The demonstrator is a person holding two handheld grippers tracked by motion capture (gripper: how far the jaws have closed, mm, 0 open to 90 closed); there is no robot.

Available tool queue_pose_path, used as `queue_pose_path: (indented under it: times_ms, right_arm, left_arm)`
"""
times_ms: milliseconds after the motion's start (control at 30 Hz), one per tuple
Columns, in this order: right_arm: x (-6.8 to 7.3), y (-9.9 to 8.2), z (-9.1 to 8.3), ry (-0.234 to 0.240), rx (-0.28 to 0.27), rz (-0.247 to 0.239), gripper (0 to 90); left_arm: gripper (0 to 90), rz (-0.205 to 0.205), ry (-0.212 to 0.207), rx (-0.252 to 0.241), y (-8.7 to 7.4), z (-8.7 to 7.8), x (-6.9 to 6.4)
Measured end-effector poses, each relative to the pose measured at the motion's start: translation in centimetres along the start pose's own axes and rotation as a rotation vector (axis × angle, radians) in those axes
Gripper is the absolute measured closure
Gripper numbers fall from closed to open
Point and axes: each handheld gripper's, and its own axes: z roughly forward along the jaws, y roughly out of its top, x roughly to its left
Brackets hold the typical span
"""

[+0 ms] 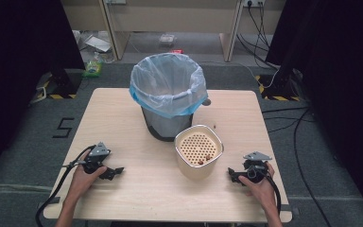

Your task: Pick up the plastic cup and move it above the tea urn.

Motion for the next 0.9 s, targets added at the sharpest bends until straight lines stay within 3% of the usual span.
queue_pose_path:
  times_ms: [167, 233, 300, 400, 633, 700, 767, 900]
  right_arm:
    - [0.0, 0.0, 0.0, -0.007, -0.005, 0.01, 2.7]
    - [-0.1, 0.0, -0.3, -0.006, -0.018, 0.011, 17.1]
    - [-0.1, 0.1, -0.4, 0.0, -0.027, 0.008, 21.6]
    - [-0.3, 0.1, -0.4, -0.007, -0.034, -0.008, 18.3]
    - [-0.3, 0.8, -1.4, 0.014, -0.093, 0.016, 24.4]
    - [-0.5, 1.2, -1.5, 0.028, -0.091, 0.019, 25.0]
    - [-0.7, 2.1, -1.5, 0.017, -0.103, -0.008, 26.8]
    - [-0.7, 3.0, -1.5, 0.005, -0.107, -0.007, 27.9]
  left_arm:
    - [0.0, 0.0, 0.0, 0.0, 0.0, 0.0, 0.0]
    - [0.0, 0.0, 0.0, 0.0, 0.0, 0.0, 0.0]
    - [0.0, 0.0, 0.0, 0.0, 0.0, 0.0, 0.0]
    - [0.0, 0.0, 0.0, 0.0, 0.0, 0.0, 0.0]
    - [0.0, 0.0, 0.0, 0.0, 0.0, 0.0, 0.0]
    - [0.0, 0.0, 0.0, 0.0, 0.0, 0.0, 0.0]
    - [0.0, 0.0, 0.0, 0.0, 0.0, 0.0, 0.0]
    - [0.0, 0.0, 0.0, 0.0, 0.0, 0.0, 0.0]
